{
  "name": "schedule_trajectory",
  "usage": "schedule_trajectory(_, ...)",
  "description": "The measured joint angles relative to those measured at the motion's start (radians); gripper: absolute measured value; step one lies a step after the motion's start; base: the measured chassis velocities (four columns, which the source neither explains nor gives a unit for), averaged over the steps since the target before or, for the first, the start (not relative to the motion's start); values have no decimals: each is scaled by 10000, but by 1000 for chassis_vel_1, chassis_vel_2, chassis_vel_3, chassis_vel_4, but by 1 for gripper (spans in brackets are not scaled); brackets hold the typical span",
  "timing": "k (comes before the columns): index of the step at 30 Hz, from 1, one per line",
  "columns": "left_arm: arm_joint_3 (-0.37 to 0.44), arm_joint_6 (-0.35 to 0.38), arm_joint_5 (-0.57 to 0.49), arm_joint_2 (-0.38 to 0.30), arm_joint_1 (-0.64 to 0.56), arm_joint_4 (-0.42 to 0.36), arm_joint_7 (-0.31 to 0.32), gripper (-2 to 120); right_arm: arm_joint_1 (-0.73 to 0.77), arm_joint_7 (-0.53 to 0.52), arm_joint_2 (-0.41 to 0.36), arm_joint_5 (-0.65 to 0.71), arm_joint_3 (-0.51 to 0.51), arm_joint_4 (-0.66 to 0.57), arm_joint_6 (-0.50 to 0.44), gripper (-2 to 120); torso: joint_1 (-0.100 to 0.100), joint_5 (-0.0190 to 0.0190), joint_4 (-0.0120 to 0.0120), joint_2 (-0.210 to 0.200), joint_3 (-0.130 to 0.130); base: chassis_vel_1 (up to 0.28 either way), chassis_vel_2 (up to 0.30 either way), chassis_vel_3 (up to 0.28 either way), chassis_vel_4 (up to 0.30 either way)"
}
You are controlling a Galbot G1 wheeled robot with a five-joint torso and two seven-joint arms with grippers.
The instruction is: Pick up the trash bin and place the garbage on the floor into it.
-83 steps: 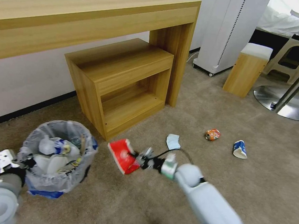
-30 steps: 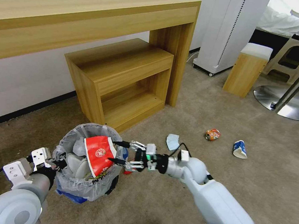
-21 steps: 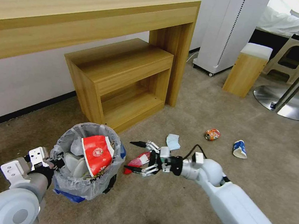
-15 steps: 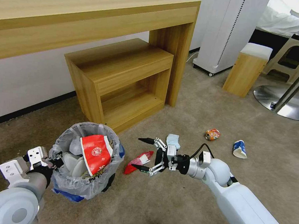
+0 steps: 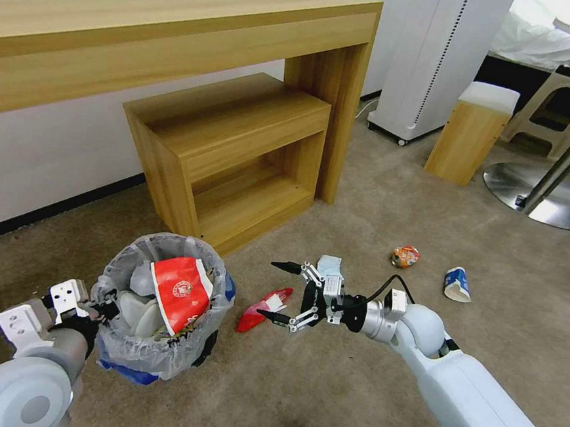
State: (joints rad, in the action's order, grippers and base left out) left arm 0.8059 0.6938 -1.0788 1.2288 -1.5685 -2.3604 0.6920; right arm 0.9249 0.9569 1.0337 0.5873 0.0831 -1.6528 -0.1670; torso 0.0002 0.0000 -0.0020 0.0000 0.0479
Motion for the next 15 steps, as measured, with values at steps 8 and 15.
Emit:
schedule_trajectory(8, 137, 81, -156, -2, -67, 67, 76, 0, -243, -617, 360, -921, -30, 1063, 152, 100, 0, -1, 0, 0, 0, 0, 0, 0, 0)
schedule_trajectory(15, 183, 85, -155, -24, -155, -58, 66, 0, -986, -833, 1062, -2216, -291, 2452, 996, 100, 0, 0, 1, 0, 0, 0, 0, 0, 0)
